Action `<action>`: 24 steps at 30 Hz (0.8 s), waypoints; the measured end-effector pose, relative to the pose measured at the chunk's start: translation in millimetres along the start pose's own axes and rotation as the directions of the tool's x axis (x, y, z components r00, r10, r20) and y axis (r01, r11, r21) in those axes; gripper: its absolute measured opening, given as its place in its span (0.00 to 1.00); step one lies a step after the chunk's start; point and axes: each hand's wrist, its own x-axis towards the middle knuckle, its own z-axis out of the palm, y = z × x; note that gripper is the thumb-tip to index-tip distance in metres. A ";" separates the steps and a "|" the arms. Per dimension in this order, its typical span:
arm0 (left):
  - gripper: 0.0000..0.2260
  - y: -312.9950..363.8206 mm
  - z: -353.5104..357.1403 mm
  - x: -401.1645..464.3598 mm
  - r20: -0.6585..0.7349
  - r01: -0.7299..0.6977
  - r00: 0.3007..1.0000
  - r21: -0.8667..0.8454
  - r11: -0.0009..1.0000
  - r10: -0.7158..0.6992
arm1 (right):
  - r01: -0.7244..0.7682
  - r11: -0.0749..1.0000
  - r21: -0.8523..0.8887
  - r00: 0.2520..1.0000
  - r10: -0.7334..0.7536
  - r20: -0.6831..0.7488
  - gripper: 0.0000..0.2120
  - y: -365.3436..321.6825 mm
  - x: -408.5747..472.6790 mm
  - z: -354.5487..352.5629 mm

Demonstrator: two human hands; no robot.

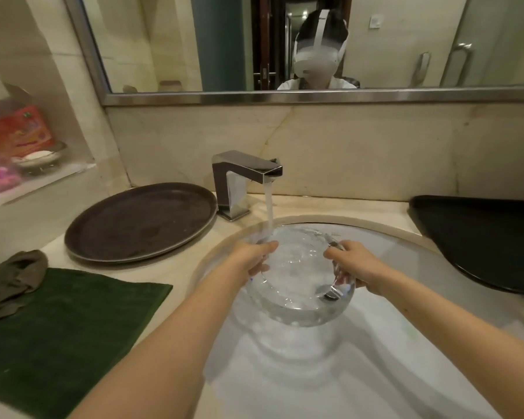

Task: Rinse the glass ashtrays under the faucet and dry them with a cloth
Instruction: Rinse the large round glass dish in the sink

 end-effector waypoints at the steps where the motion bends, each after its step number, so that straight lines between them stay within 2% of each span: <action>1: 0.21 -4.5 1.0 2.1 -0.011 -0.014 1.000 0.005 1.000 0.014 | 0.010 1.000 -0.010 1.000 -0.010 -0.007 0.09 1.7 1.5 1.3; 6: 0.22 -13.2 1.0 8.7 -0.031 -0.056 0.998 0.023 0.998 0.057 | 0.048 0.999 -0.010 0.997 -0.048 -0.059 0.08 5.6 4.7 8.9; 9: 0.25 -15.3 1.3 9.8 -0.059 -0.011 0.998 0.052 0.999 0.014 | 0.092 0.995 0.025 0.993 -0.090 -0.074 0.05 8.0 5.3 14.1; 13: 0.26 -17.3 1.2 7.9 -0.081 0.082 0.994 0.090 0.993 -0.074 | 0.136 0.990 0.042 0.988 -0.132 -0.076 0.06 10.6 3.3 20.9; 15: 0.24 -16.3 1.4 7.9 -0.068 0.076 0.995 0.089 0.993 -0.070 | 0.155 0.987 0.049 0.984 -0.150 -0.093 0.07 11.2 4.0 23.1; 19: 0.14 -12.7 4.3 7.4 0.041 -0.034 0.999 -0.052 0.998 0.036 | 0.151 0.982 0.115 0.976 -0.130 -0.174 0.07 13.3 8.1 18.6; 24: 0.09 -9.9 4.9 9.9 0.118 -0.014 0.993 -0.121 0.992 0.029 | 0.130 0.975 0.178 0.975 -0.093 -0.201 0.11 18.3 10.7 14.2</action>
